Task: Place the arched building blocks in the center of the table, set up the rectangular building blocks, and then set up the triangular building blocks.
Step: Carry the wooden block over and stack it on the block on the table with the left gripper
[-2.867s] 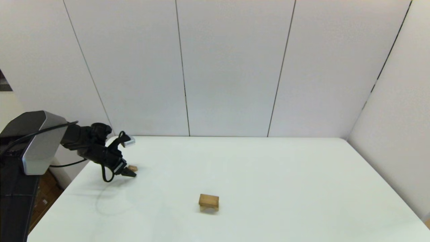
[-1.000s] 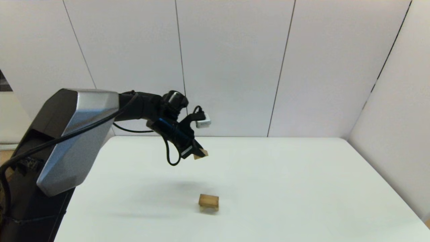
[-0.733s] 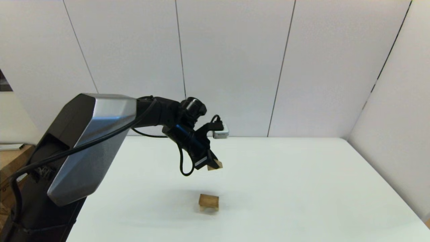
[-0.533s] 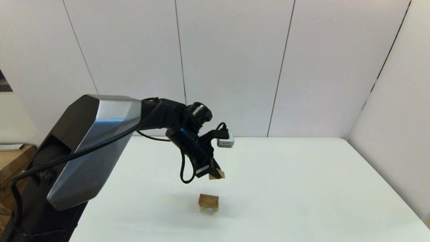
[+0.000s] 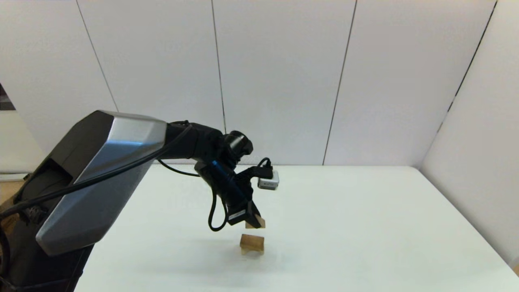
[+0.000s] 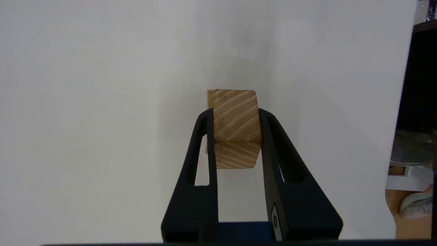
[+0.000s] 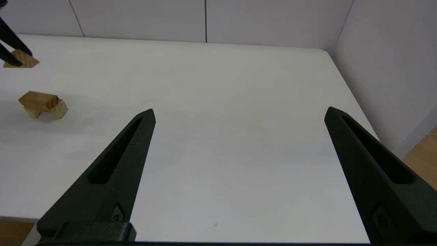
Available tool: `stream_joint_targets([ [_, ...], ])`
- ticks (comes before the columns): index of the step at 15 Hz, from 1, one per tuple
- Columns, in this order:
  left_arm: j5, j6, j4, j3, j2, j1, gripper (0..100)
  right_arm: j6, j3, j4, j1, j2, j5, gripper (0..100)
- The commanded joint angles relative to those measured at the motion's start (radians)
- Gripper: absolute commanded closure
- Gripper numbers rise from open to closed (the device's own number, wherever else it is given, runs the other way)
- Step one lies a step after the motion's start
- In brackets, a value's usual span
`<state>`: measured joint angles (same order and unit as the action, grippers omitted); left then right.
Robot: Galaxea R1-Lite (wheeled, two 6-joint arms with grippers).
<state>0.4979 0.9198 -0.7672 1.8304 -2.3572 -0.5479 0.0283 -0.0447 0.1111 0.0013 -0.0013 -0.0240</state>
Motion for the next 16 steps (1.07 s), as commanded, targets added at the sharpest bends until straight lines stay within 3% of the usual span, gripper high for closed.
stream_joint_targets([
  [1,-0.002,0.007,0.026,-0.071,0.023,-0.01,100,0.001,0.0,0.001,0.0,0.001,-0.001,0],
  [7,-0.004,0.004,0.282,-0.249,-0.01,-0.018,100,0.001,0.0,0.001,0.0,0.001,-0.001,0],
  [16,-0.041,0.005,0.278,-0.243,-0.027,0.008,100,0.001,0.0,0.001,0.0,0.001,-0.001,0],
])
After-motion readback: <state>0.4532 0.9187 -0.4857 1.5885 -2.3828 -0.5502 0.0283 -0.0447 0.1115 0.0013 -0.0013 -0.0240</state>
